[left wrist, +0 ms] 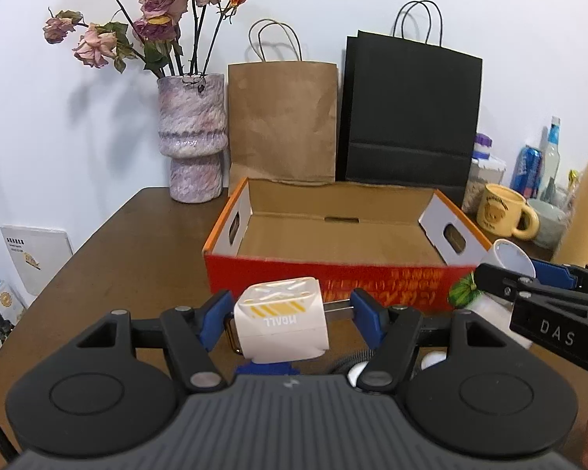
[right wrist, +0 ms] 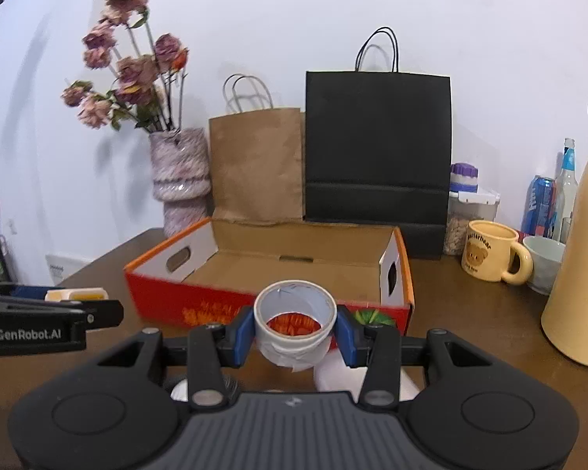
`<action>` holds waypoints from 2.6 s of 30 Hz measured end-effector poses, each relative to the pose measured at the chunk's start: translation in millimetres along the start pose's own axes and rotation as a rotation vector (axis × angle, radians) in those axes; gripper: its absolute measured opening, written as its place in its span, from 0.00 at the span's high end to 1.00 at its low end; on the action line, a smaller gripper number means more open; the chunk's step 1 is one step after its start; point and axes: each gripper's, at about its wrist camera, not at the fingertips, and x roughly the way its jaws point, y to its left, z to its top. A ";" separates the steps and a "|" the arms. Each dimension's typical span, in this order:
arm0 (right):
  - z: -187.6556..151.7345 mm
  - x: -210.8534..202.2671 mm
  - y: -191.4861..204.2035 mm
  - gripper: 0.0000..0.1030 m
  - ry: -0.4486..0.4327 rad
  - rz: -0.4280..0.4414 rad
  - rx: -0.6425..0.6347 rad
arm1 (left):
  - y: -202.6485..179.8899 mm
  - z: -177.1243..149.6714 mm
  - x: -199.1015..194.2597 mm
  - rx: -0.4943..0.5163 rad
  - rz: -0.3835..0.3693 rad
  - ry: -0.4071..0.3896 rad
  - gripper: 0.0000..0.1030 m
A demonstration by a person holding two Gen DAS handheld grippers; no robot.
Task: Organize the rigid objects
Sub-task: 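Carry both items over the red box and open both grippers to drop them, then withdraw both grippers from the box back toward the remaining items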
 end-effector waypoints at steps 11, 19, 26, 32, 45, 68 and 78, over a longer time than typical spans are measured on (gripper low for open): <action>36.4 47.9 -15.9 0.59 -0.005 -0.036 0.045 | -6.0 35.6 44.1 -0.039 0.041 -0.013 0.34; 55.9 89.8 -25.2 0.59 0.027 -0.041 0.075 | -8.4 60.0 76.2 -0.057 0.056 -0.030 0.34; 74.5 124.1 -21.0 0.59 0.051 -0.041 0.077 | 3.1 81.2 102.4 -0.087 0.084 -0.042 0.34; 75.0 154.7 -14.4 0.59 0.098 -0.031 0.047 | 9.8 89.2 126.6 -0.080 0.112 -0.027 0.34; 50.6 182.2 -10.2 0.58 0.195 -0.055 -0.027 | 14.7 76.3 162.5 -0.045 0.155 0.059 0.34; 58.0 163.1 -14.5 0.00 0.163 -0.087 -0.011 | 20.0 81.3 137.6 -0.048 0.160 -0.036 0.00; 54.6 127.8 -15.7 0.00 0.120 -0.104 -0.015 | 32.3 73.0 109.9 -0.054 0.156 -0.071 0.00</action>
